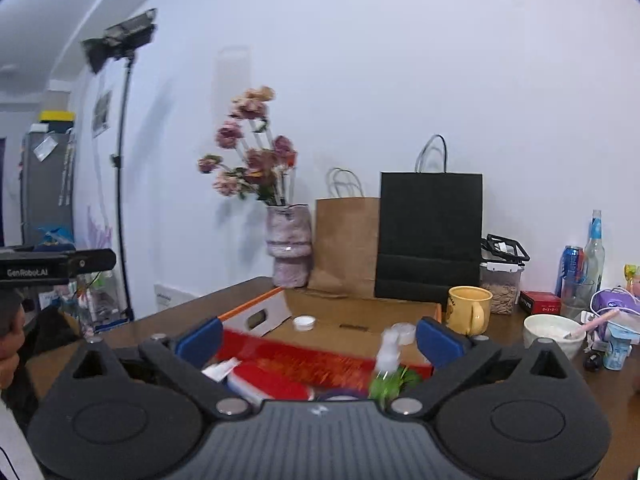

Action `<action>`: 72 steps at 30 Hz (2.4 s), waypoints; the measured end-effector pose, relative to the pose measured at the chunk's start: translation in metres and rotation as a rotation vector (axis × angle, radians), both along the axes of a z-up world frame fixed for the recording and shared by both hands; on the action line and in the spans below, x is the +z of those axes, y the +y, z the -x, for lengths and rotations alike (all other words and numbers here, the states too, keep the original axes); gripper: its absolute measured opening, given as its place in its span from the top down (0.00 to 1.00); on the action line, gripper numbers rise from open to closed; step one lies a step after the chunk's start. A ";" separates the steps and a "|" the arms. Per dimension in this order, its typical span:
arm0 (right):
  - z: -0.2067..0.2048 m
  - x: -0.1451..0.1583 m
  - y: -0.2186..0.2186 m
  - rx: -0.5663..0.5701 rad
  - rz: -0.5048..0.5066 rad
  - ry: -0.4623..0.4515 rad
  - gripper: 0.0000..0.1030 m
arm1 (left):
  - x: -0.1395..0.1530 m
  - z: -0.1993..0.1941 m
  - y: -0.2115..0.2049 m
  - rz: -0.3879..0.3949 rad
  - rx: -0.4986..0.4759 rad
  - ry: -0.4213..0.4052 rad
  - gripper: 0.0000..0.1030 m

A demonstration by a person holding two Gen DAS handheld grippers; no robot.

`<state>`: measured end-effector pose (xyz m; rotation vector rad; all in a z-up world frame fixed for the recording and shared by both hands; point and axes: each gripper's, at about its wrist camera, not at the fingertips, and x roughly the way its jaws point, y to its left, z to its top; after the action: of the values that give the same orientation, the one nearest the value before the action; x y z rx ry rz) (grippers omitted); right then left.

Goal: Organize rigid objects
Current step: 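Grasp the cream cube with the left tool while the right grasps the purple gear cap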

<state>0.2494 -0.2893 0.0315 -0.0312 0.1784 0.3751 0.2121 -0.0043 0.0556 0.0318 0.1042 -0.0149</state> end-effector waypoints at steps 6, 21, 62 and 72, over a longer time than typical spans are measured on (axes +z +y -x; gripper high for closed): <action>0.060 -0.031 0.001 -0.011 0.013 -0.071 0.00 | -0.042 0.057 0.006 0.030 0.070 -0.007 0.00; 0.076 -0.044 0.010 -0.034 -0.002 -0.074 0.00 | -0.056 0.058 -0.013 -0.031 0.082 -0.005 0.00; -0.049 -0.089 0.044 -0.124 0.060 0.195 0.11 | -0.095 -0.089 -0.047 -0.011 -0.197 0.239 0.06; -0.074 -0.091 0.013 -0.222 -0.050 0.259 0.11 | -0.108 -0.109 -0.070 -0.101 -0.362 0.337 0.36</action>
<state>0.3230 -0.2760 -0.0597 0.0868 0.4245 0.1603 0.3208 -0.0747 -0.0526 0.1488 0.4350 -0.3774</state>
